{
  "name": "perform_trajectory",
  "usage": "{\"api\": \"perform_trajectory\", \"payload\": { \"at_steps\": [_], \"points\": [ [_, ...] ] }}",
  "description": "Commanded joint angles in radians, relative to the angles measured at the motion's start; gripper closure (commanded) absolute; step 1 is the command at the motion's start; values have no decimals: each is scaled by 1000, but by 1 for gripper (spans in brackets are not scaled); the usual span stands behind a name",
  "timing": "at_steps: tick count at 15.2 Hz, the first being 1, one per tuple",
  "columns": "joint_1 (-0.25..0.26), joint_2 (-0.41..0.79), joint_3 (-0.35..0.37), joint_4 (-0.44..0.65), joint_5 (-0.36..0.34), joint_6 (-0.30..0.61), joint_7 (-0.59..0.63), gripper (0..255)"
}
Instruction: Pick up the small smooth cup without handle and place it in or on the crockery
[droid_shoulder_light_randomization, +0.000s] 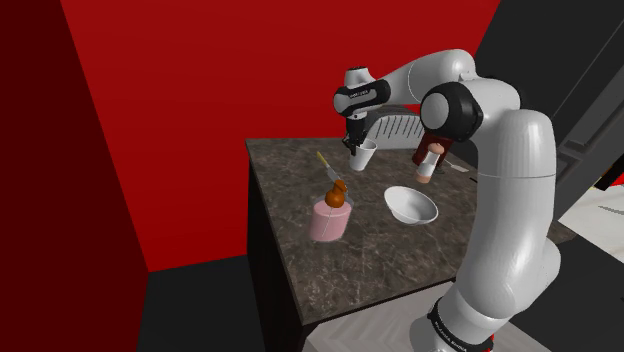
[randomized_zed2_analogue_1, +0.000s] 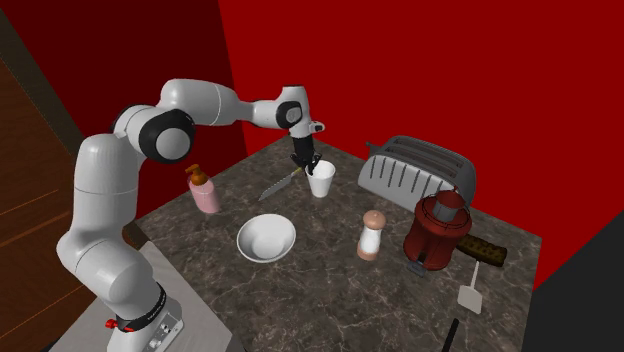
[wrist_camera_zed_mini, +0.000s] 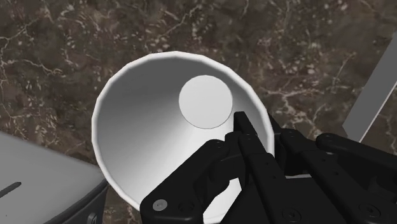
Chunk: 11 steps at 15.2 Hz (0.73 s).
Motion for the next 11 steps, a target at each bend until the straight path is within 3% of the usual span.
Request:
{"api": "perform_trajectory", "payload": {
  "at_steps": [1, 11],
  "points": [
    [2, -9, 0, 13, 0, -22, -2, 255],
    [3, -41, -3, 100, 0, -138, -23, 255]
  ]
}}
